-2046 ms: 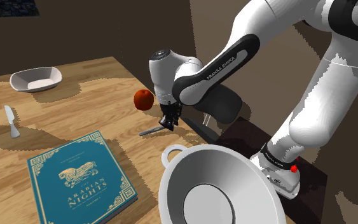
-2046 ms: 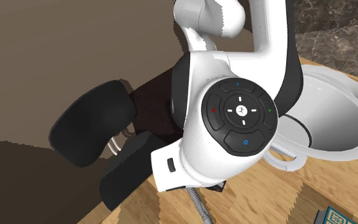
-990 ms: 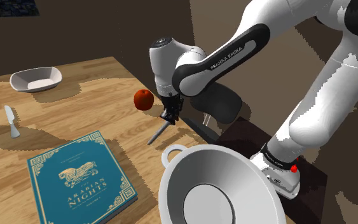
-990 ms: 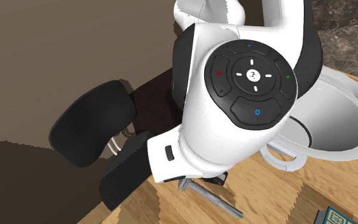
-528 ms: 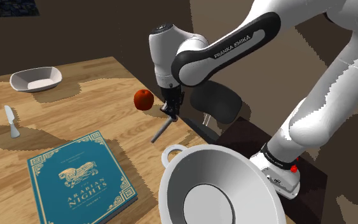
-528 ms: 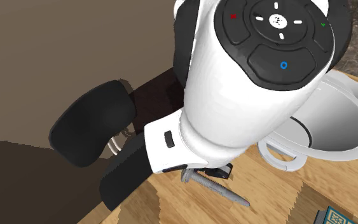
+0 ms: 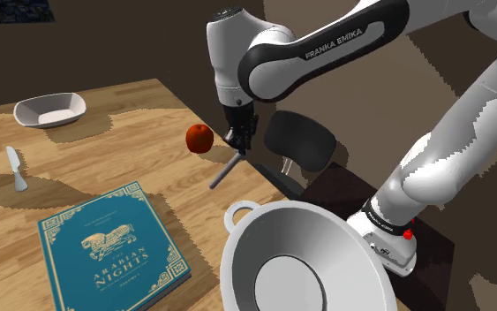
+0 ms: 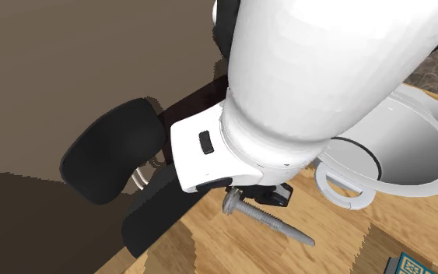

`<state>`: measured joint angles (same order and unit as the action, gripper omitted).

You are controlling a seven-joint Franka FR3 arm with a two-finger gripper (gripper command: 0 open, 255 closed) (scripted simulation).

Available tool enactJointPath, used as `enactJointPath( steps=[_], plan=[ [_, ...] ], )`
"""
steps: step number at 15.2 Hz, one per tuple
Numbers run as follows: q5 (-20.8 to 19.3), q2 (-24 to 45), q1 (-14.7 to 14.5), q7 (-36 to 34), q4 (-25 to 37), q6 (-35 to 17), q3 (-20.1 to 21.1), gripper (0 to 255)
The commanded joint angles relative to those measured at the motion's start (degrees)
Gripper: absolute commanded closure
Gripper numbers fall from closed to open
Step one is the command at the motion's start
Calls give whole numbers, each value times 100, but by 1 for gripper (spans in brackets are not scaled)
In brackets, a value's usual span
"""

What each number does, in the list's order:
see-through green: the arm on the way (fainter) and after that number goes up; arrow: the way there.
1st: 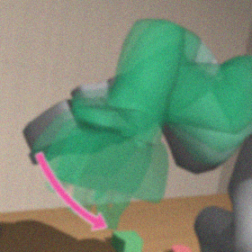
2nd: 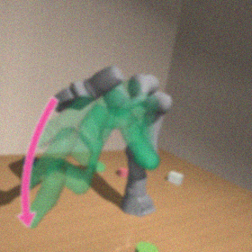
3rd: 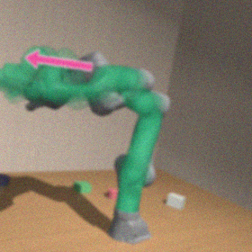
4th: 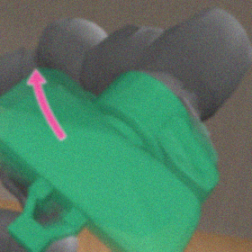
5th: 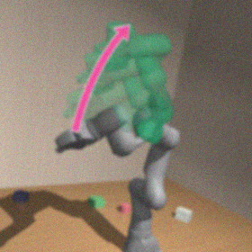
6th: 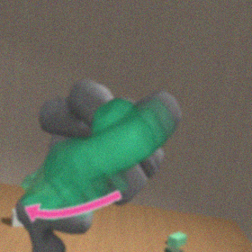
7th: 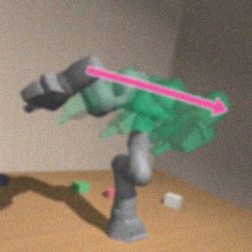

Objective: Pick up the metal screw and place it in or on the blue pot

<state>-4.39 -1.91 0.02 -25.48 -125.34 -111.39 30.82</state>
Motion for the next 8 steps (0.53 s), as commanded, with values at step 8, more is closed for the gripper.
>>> enactJointPath(
  steps=[8],
  plan=[
    [164, -318, 14, 187, 396, 662, -43, 255]
  ],
)
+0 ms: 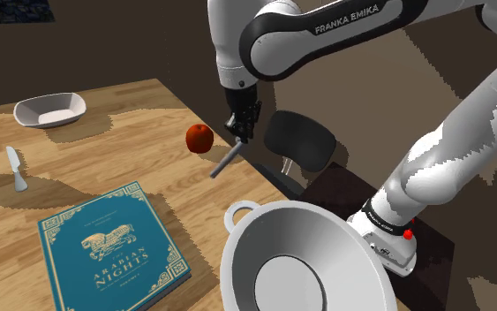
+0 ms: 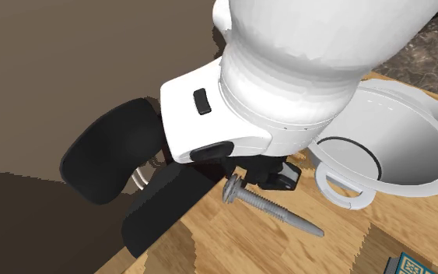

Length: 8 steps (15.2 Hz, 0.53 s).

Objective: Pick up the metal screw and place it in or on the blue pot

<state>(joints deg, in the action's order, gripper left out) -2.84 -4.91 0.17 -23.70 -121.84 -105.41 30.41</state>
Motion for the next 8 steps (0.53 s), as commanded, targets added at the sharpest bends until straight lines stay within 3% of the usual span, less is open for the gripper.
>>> enactJointPath(
  steps=[1, 8],
  plan=[
    [23, -45, 0, 25, 99, 140, -6, 255],
    [87, -191, 9, 118, 490, 653, -37, 255]
  ],
)
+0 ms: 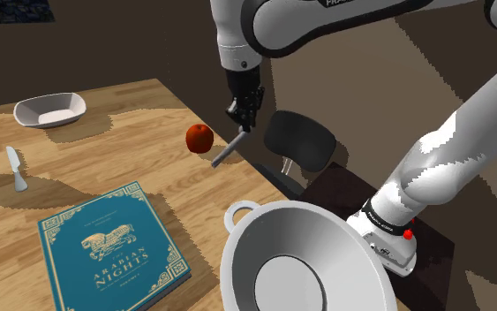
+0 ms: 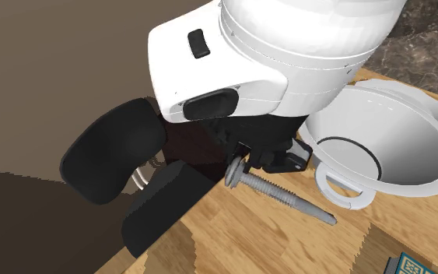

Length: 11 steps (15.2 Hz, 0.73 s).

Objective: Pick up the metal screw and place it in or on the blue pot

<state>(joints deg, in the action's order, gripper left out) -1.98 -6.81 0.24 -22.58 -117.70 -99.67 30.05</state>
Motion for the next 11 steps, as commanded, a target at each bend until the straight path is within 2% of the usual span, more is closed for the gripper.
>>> enactJointPath(
  steps=[1, 11],
  plan=[
    [109, -189, -45, -15, -92, 78, 23, 255],
    [1182, -1916, -750, -383, -1373, 354, 276, 255]
  ],
)
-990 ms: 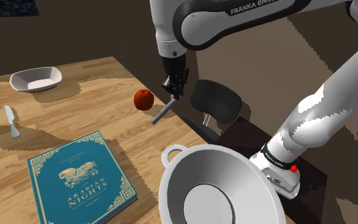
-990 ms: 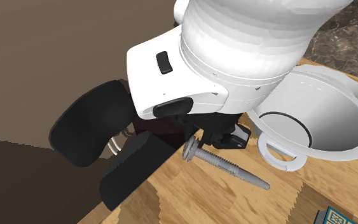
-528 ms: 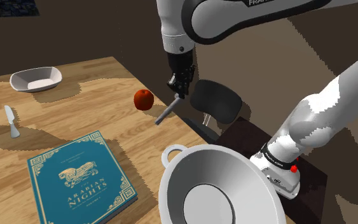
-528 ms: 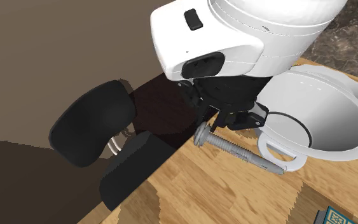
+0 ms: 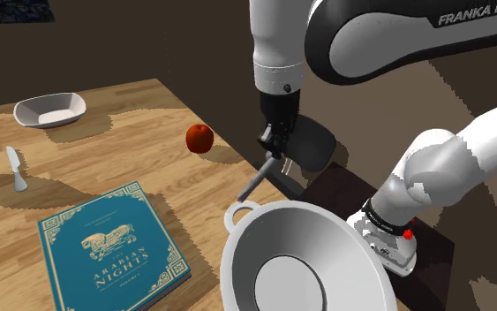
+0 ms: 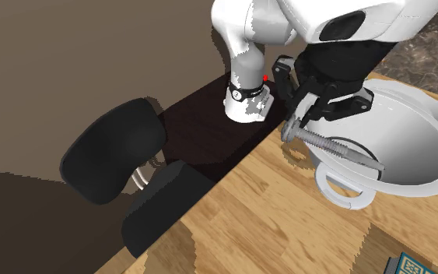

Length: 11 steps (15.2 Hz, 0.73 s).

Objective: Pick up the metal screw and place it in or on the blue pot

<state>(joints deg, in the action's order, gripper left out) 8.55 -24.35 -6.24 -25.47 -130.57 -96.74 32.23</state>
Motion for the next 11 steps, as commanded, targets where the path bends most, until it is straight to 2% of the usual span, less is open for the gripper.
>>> enactJointPath(
  steps=[1, 11],
  plan=[
    [234, -317, -190, -153, -176, 112, 89, 255],
    [1271, -1607, -1133, -989, -707, 733, 513, 255]
  ],
)
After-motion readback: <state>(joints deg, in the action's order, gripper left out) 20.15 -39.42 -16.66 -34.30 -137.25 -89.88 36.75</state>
